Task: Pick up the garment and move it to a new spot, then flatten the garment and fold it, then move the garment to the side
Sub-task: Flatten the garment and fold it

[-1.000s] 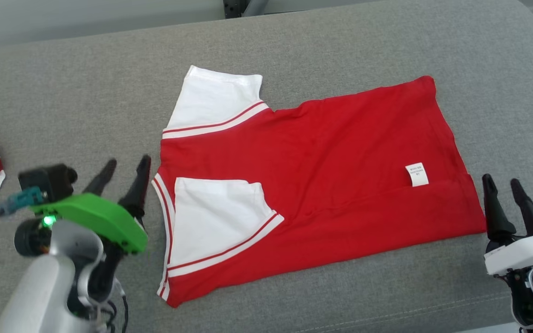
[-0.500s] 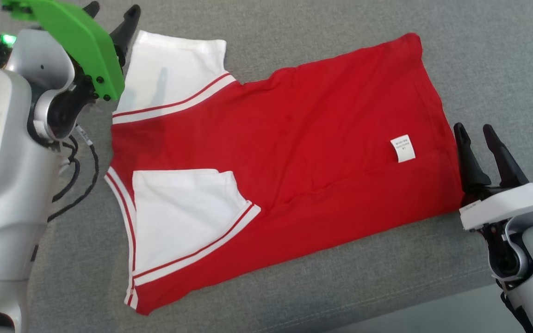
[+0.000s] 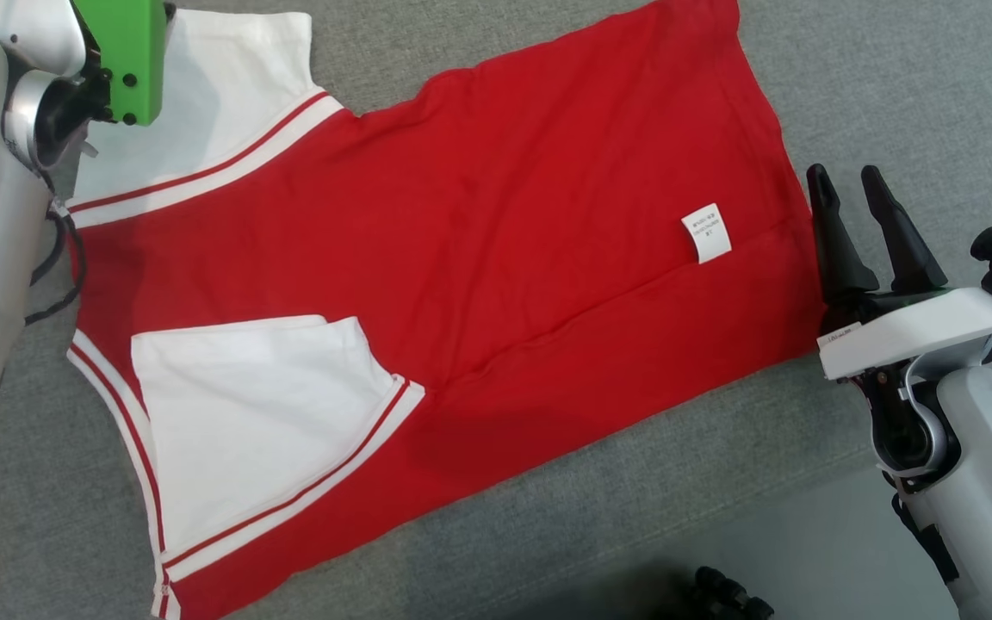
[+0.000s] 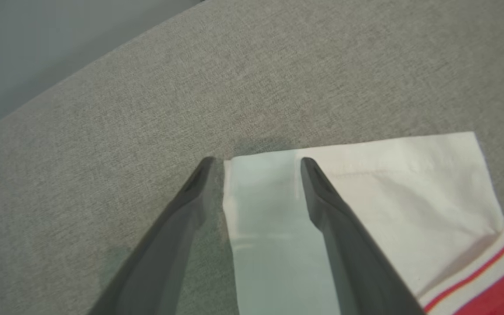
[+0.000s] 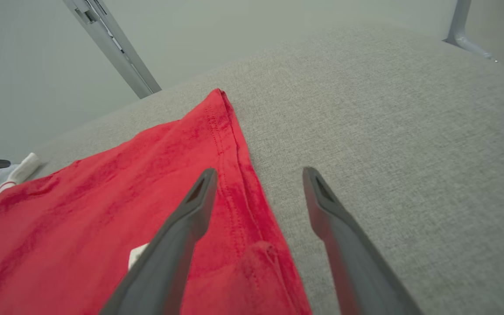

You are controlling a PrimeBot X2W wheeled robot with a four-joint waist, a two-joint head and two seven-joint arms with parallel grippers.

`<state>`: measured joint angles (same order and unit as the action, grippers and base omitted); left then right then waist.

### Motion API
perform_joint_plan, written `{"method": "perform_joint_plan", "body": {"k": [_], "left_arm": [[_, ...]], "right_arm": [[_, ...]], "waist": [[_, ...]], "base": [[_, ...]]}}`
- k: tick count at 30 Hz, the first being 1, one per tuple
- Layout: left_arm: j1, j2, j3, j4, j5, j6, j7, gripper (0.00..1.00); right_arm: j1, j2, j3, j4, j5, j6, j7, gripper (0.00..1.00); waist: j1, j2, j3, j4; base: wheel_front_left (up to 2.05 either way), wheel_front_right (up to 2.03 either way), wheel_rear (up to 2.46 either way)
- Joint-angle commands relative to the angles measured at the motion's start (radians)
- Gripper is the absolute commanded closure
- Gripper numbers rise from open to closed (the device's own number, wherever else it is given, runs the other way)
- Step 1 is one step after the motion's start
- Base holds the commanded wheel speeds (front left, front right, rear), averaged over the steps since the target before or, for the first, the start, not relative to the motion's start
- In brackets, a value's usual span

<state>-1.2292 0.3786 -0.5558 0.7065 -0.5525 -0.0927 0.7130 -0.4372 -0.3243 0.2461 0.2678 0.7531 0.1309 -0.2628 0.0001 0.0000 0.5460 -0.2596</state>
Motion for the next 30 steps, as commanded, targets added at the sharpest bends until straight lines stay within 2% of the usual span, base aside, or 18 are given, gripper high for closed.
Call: {"method": "perform_joint_plan", "body": {"k": [1, 15, 17, 20, 21, 23, 24, 30], "left_arm": [[-0.019, 0.013, -0.002, 0.011, 0.007, 0.000, 0.007, 0.00], [-0.057, 0.023, -0.034, 0.130, 0.024, 0.032, 0.084, 0.00], [-0.062, 0.020, -0.031, 0.135, 0.016, 0.035, 0.093, 0.18], [-0.063, 0.019, -0.029, 0.140, 0.009, 0.039, 0.103, 0.36], [-0.059, 0.023, -0.033, 0.142, 0.009, 0.037, 0.106, 0.54], [-0.053, 0.025, -0.034, 0.145, 0.003, 0.032, 0.110, 0.73], [-0.051, 0.024, -0.032, 0.145, -0.001, 0.030, 0.108, 1.00], [-0.050, 0.020, -0.019, 0.134, -0.025, 0.021, 0.085, 1.00]], "right_arm": [[-0.006, 0.003, -0.002, -0.004, -0.003, 0.000, -0.004, 0.00], [0.001, -0.006, 0.002, 0.003, -0.015, 0.000, -0.004, 0.00], [0.001, -0.010, 0.004, 0.005, -0.019, 0.000, -0.004, 0.00], [0.001, -0.013, 0.007, 0.005, -0.019, 0.000, -0.004, 0.00], [0.001, -0.013, 0.009, 0.002, -0.020, 0.000, -0.004, 0.00], [0.003, -0.015, 0.011, 0.000, -0.021, 0.000, -0.004, 0.00], [0.003, -0.015, 0.011, -0.001, -0.021, 0.000, -0.004, 0.00], [-0.017, -0.028, 0.021, -0.001, -0.017, 0.000, -0.004, 0.00]], "waist": [[-0.0001, 0.0000, 0.029, -0.029], [-0.0001, 0.0000, 0.024, -0.036], [-0.0001, 0.0000, 0.021, -0.034], [-0.0001, 0.0000, 0.017, -0.033], [-0.0001, 0.0000, 0.016, -0.033], [-0.0001, 0.0000, 0.016, -0.033], [-0.0001, 0.0000, 0.016, -0.033], [-0.0001, 0.0000, 0.015, -0.034]], "base": [[0.00, 0.00, 0.00], [0.00, 0.00, 0.00], [0.00, 0.00, 0.00], [0.00, 0.00, 0.00], [0.00, 0.00, 0.00], [0.00, 0.00, 0.00], [0.00, 0.00, 0.00], [0.00, 0.00, 0.00]]}}
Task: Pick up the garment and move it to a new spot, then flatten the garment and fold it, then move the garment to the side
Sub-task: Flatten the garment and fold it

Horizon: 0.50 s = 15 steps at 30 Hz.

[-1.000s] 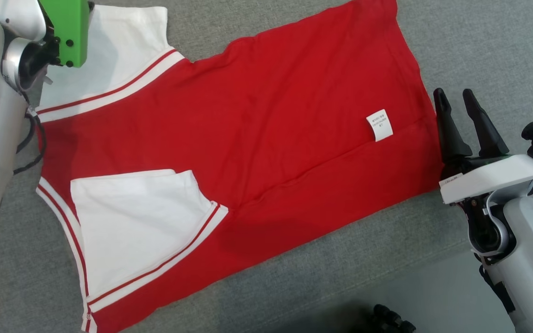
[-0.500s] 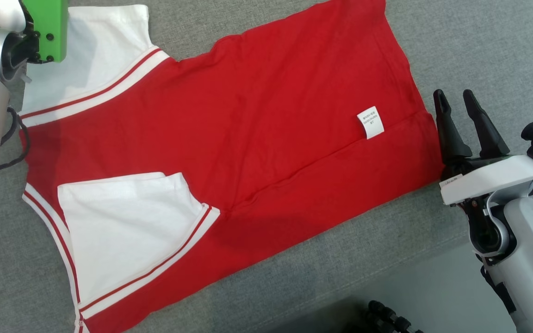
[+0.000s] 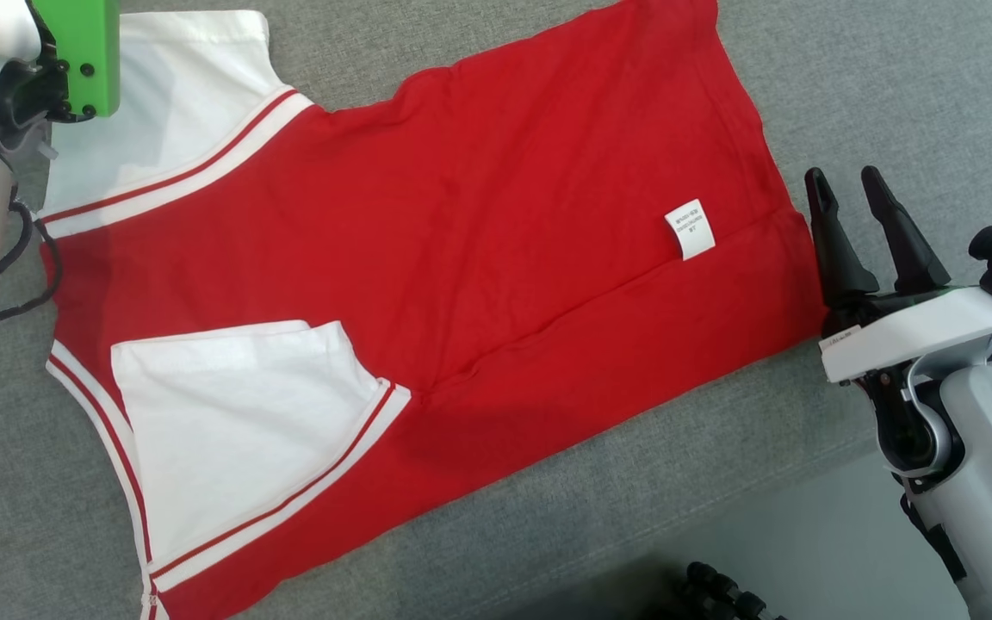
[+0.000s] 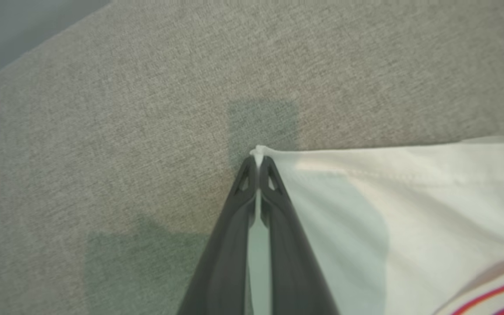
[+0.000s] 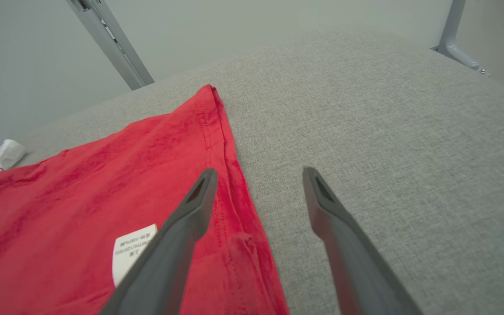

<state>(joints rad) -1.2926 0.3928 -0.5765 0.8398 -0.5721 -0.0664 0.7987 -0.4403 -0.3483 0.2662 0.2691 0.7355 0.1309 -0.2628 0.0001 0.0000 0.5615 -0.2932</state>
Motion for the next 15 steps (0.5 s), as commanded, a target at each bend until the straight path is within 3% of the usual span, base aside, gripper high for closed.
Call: {"method": "perform_joint_plan", "body": {"k": [1, 6, 15], "left_arm": [[0.012, 0.003, 0.005, -0.003, -0.013, -0.006, -0.010, 1.00], [0.014, -0.011, 0.014, -0.007, -0.032, -0.012, -0.016, 1.00], [0.002, -0.024, 0.008, -0.024, -0.051, -0.021, -0.010, 1.00]], "right_arm": [[-0.025, -0.010, 0.007, -0.001, -0.001, 0.000, -0.004, 0.00], [-0.110, -0.052, 0.082, 0.087, -0.007, 0.000, -0.003, 0.00], [-0.426, -0.053, 0.218, 0.324, 0.032, 0.000, 0.206, 0.00]], "waist": [[-0.0001, 0.0000, -0.002, 0.000], [-0.0001, 0.0000, -0.012, 0.003], [-0.0001, 0.0000, -0.013, 0.023]], "base": [[0.00, 0.00, 0.00], [0.00, 0.00, 0.00], [0.00, 0.00, 0.00]]}}
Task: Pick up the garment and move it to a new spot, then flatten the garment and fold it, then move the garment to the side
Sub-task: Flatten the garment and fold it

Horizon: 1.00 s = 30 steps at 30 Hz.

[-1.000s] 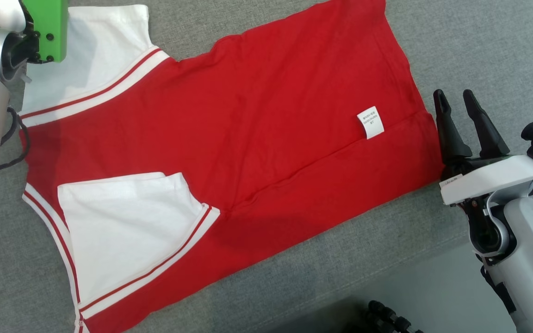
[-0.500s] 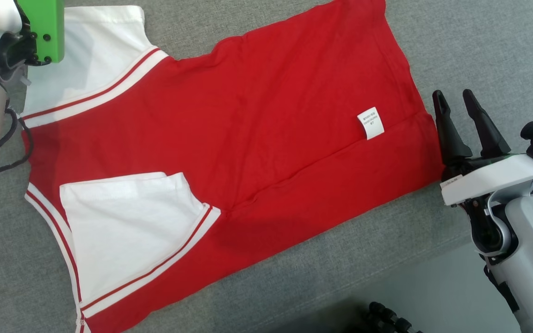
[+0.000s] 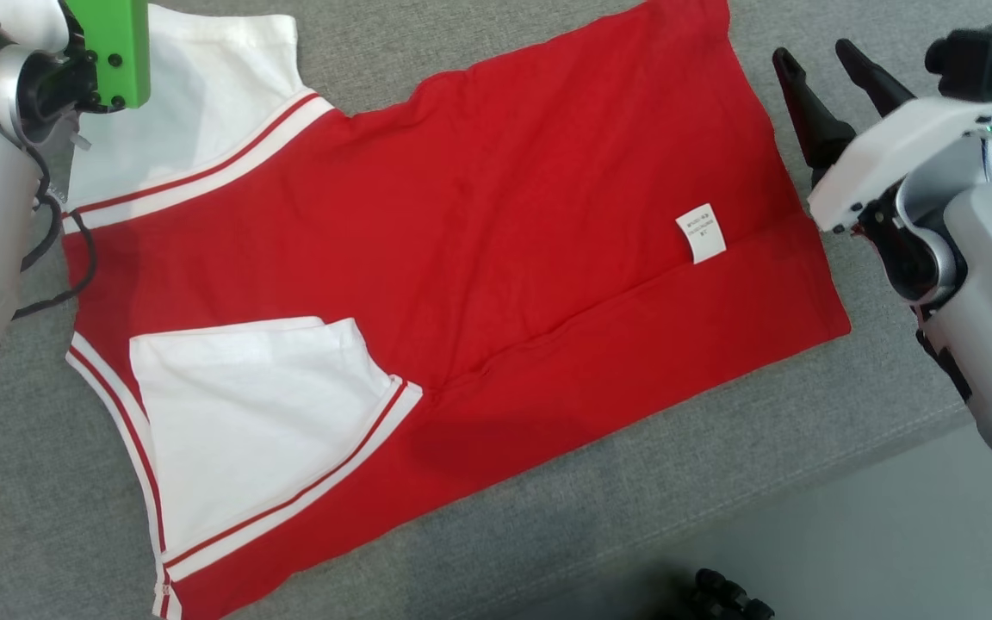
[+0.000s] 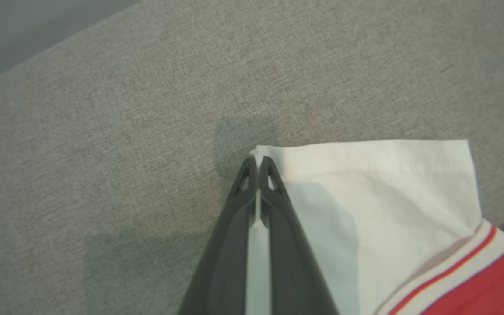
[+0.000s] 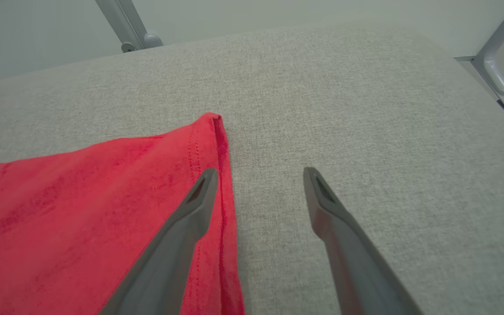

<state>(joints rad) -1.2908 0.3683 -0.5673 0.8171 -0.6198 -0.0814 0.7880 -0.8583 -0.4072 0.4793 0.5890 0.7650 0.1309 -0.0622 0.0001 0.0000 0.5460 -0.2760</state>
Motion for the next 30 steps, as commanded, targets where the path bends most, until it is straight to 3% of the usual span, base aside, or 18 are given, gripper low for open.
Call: {"method": "perform_joint_plan", "body": {"k": [1, 6, 18, 20, 22, 25, 28, 29, 30], "left_arm": [[-0.002, 0.000, -0.002, -0.005, -0.004, -0.005, 0.001, 1.00], [-0.009, -0.006, -0.008, -0.025, -0.011, -0.010, -0.001, 1.00], [-0.010, 0.005, -0.021, -0.068, -0.017, -0.012, 0.012, 1.00], [-0.010, 0.007, -0.024, -0.075, -0.017, -0.012, 0.017, 1.00], [-0.008, 0.007, -0.027, -0.081, -0.017, -0.009, 0.021, 1.00], [-0.002, 0.007, -0.031, -0.086, -0.019, -0.004, 0.028, 1.00], [0.001, 0.008, -0.035, -0.091, -0.021, -0.001, 0.031, 1.00], [0.002, 0.008, -0.036, -0.093, -0.022, 0.000, 0.032, 1.00], [0.002, 0.008, -0.037, -0.094, -0.022, 0.000, 0.033, 1.00]], "right_arm": [[-0.044, 0.010, 0.016, 0.028, 0.004, 0.000, 0.031, 0.00], [-0.172, 0.036, 0.069, 0.127, 0.012, 0.000, 0.130, 0.00], [-0.356, 0.122, 0.125, 0.351, -0.007, 0.000, 0.204, 0.02], [-0.380, 0.137, 0.134, 0.384, -0.014, 0.000, 0.218, 0.15], [-0.400, 0.151, 0.144, 0.414, -0.019, 0.000, 0.234, 0.18], [-0.424, 0.166, 0.158, 0.450, -0.026, 0.000, 0.259, 0.39], [-0.447, 0.175, 0.170, 0.471, -0.037, 0.000, 0.258, 0.72], [-0.453, 0.176, 0.174, 0.475, -0.039, 0.000, 0.255, 0.97], [-0.459, 0.176, 0.177, 0.480, -0.041, 0.000, 0.254, 1.00]], "waist": [[-0.0001, 0.0000, 0.005, 0.010], [-0.0001, 0.0000, 0.017, 0.029], [-0.0001, 0.0000, 0.037, 0.046], [-0.0001, 0.0000, 0.039, 0.046], [-0.0001, 0.0000, 0.040, 0.046], [-0.0001, 0.0000, 0.041, 0.045], [-0.0001, 0.0000, 0.041, 0.045], [-0.0001, 0.0000, 0.042, 0.045], [-0.0001, 0.0000, 0.042, 0.045]], "base": [[0.00, 0.00, 0.00], [0.00, 0.00, 0.00], [0.00, 0.00, 0.00], [0.00, 0.00, 0.00], [0.00, 0.00, 0.00], [0.00, 0.00, 0.00], [0.00, 0.00, 0.00], [0.00, 0.00, 0.00], [0.00, 0.00, 0.00]]}}
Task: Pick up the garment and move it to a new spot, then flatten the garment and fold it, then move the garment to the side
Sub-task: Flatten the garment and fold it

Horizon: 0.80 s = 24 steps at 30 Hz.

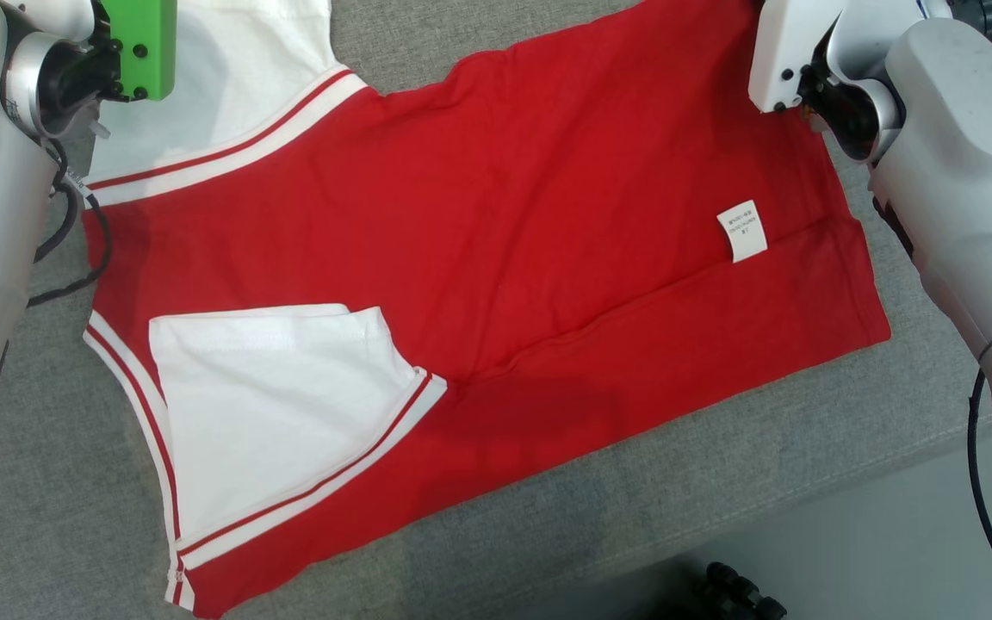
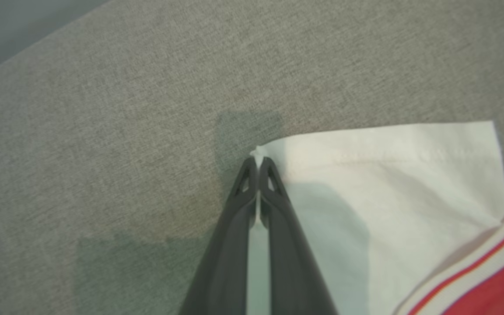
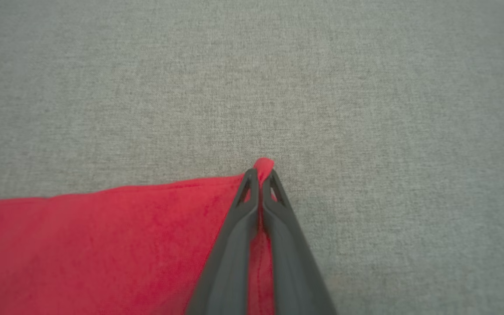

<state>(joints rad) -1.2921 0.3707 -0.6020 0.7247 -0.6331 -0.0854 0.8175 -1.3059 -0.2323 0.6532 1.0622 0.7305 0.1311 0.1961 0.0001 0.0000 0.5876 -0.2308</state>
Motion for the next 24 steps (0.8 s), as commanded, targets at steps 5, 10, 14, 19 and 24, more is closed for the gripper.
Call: {"method": "perform_joint_plan", "body": {"k": [5, 10, 14, 19, 24], "left_arm": [[-0.006, 0.009, -0.008, -0.021, -0.007, -0.006, -0.017, 1.00], [-0.034, 0.022, -0.006, -0.040, 0.005, -0.017, -0.079, 1.00], [-0.050, 0.018, 0.004, -0.047, 0.003, -0.019, -0.123, 1.00], [-0.067, 0.001, 0.020, -0.050, -0.012, -0.025, -0.205, 1.00], [-0.032, -0.002, 0.021, -0.079, -0.042, -0.036, -0.255, 1.00]], "right_arm": [[-0.037, -0.007, 0.014, 0.028, -0.009, -0.001, -0.015, 1.00], [-0.050, -0.021, -0.016, 0.041, 0.029, -0.001, -0.067, 1.00], [-0.055, -0.034, -0.040, 0.042, 0.067, -0.001, -0.088, 1.00], [-0.032, -0.071, -0.062, 0.005, 0.139, -0.001, -0.111, 1.00], [0.022, -0.126, -0.049, -0.063, 0.203, -0.001, -0.122, 1.00]], "waist": [[-0.0001, 0.0000, 0.003, 0.005], [-0.0001, 0.0000, 0.006, 0.016], [-0.0001, 0.0000, 0.008, 0.027], [-0.0001, 0.0000, 0.004, 0.051], [-0.0001, 0.0000, -0.016, 0.077]], "base": [[0.00, 0.00, 0.00], [0.00, 0.00, 0.00], [0.00, 0.00, 0.00], [0.00, 0.00, 0.00], [0.00, 0.00, 0.00]]}}
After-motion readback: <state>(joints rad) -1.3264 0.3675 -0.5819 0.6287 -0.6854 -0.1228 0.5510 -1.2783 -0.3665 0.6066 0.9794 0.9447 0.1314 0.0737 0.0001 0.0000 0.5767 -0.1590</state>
